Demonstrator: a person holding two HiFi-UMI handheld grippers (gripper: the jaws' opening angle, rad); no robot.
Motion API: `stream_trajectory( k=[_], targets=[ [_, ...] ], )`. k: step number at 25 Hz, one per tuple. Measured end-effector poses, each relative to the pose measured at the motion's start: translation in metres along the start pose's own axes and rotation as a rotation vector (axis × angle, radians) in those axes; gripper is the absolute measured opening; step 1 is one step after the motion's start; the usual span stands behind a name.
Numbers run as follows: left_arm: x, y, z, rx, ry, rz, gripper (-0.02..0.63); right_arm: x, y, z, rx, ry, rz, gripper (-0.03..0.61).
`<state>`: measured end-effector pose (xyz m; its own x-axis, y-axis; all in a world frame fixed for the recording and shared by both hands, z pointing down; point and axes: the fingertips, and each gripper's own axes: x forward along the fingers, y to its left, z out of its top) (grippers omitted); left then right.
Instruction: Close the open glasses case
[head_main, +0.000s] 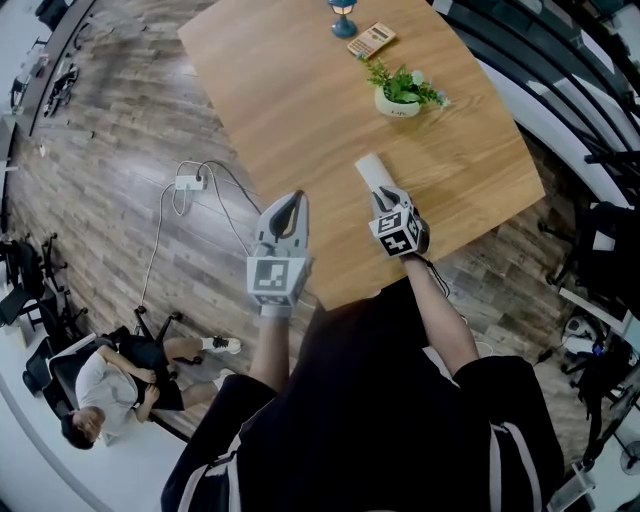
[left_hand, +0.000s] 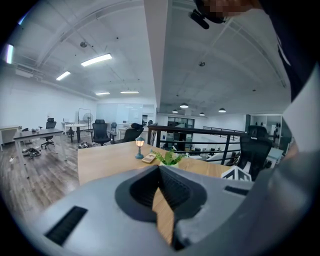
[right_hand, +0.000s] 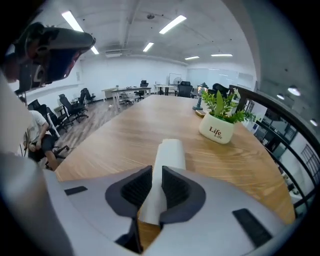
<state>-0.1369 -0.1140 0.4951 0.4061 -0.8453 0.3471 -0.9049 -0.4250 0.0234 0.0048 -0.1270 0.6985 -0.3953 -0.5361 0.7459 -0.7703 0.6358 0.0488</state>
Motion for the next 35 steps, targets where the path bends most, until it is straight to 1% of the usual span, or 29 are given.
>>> stream_trajectory(
  k=[1, 3, 8, 11, 15, 18, 19, 21, 23, 25, 28, 30, 32, 35],
  targets=[
    [0.000, 0.000, -0.001, 0.000, 0.001, 0.000, 0.000, 0.002, 0.001, -0.004, 0.014, 0.009, 0.001, 0.069],
    [-0.001, -0.001, 0.001, -0.003, 0.002, 0.000, 0.000, 0.006, 0.002, -0.010, 0.038, 0.014, -0.001, 0.069],
    [-0.003, 0.000, 0.007, -0.024, 0.003, 0.010, -0.001, 0.011, -0.001, -0.013, 0.085, -0.014, -0.041, 0.031],
    [-0.005, 0.000, 0.007, -0.030, 0.002, 0.018, 0.000, 0.012, -0.001, -0.012, 0.106, -0.042, -0.030, 0.029],
    [-0.007, 0.003, 0.000, 0.000, 0.002, 0.014, -0.002, 0.015, 0.003, -0.011, 0.108, -0.045, -0.005, 0.031],
    [-0.010, 0.004, 0.011, -0.020, -0.013, 0.036, 0.000, 0.006, -0.001, -0.005, 0.113, -0.048, 0.010, 0.033],
    [-0.012, 0.006, 0.012, -0.015, -0.020, 0.040, 0.000, -0.003, -0.003, -0.001, 0.116, -0.067, 0.012, 0.049],
    [-0.014, 0.011, 0.014, 0.011, -0.035, 0.044, 0.000, -0.026, -0.011, 0.012, 0.135, -0.142, 0.013, 0.055],
    [-0.016, 0.013, 0.022, 0.011, -0.052, 0.051, 0.000, -0.058, -0.025, 0.025, 0.161, -0.234, -0.002, 0.052],
    [-0.019, 0.015, 0.022, 0.013, -0.062, 0.055, -0.001, -0.097, -0.040, 0.037, 0.191, -0.330, -0.036, 0.034],
    [-0.024, 0.019, 0.023, 0.008, -0.063, 0.070, -0.001, -0.158, -0.065, 0.068, 0.232, -0.499, -0.094, 0.031],
    [-0.025, 0.018, 0.027, 0.000, -0.072, 0.080, 0.000, -0.193, -0.078, 0.088, 0.240, -0.597, -0.125, 0.029],
    [-0.026, 0.016, 0.030, 0.015, -0.082, 0.080, 0.000, -0.221, -0.089, 0.104, 0.233, -0.664, -0.159, 0.028],
    [-0.026, 0.014, 0.045, 0.036, -0.108, 0.076, 0.000, -0.249, -0.101, 0.123, 0.219, -0.728, -0.207, 0.023]
  ],
)
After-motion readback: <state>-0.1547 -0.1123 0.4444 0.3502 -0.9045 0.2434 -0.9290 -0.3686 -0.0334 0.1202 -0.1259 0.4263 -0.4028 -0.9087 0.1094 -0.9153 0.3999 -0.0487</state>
